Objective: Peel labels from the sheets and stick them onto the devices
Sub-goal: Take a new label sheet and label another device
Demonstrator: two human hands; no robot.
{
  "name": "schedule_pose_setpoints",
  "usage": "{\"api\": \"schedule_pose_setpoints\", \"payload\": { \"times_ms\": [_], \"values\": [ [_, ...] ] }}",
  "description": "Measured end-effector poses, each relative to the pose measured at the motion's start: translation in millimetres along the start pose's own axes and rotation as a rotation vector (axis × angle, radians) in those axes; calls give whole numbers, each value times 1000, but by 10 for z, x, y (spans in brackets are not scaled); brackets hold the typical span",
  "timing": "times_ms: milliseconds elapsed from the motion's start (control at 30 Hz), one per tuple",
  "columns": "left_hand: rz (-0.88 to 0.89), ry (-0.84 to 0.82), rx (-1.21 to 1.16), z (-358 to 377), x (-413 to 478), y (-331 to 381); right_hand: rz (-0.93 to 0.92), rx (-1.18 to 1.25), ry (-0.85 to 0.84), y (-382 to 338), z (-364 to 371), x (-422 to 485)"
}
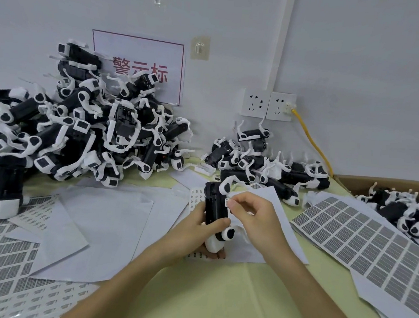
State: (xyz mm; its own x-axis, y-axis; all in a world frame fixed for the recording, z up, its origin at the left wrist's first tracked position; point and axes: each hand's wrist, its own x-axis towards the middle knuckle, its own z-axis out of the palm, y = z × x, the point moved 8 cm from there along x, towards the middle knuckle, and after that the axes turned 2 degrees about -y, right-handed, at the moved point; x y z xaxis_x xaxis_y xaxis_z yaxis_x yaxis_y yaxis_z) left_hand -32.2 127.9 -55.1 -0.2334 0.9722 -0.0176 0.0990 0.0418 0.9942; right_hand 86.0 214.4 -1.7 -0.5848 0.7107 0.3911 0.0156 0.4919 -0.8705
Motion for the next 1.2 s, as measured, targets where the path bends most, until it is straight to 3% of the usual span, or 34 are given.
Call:
{"api": "schedule_pose_setpoints", "payload": {
  "times_ms": [200,1200],
  "values": [
    [78,54,115,-24,-25,81,6,-3,19,3,13,-10],
    [231,136,245,37,-103,271,24,-31,117,-78,-19,-105]
  ]
}}
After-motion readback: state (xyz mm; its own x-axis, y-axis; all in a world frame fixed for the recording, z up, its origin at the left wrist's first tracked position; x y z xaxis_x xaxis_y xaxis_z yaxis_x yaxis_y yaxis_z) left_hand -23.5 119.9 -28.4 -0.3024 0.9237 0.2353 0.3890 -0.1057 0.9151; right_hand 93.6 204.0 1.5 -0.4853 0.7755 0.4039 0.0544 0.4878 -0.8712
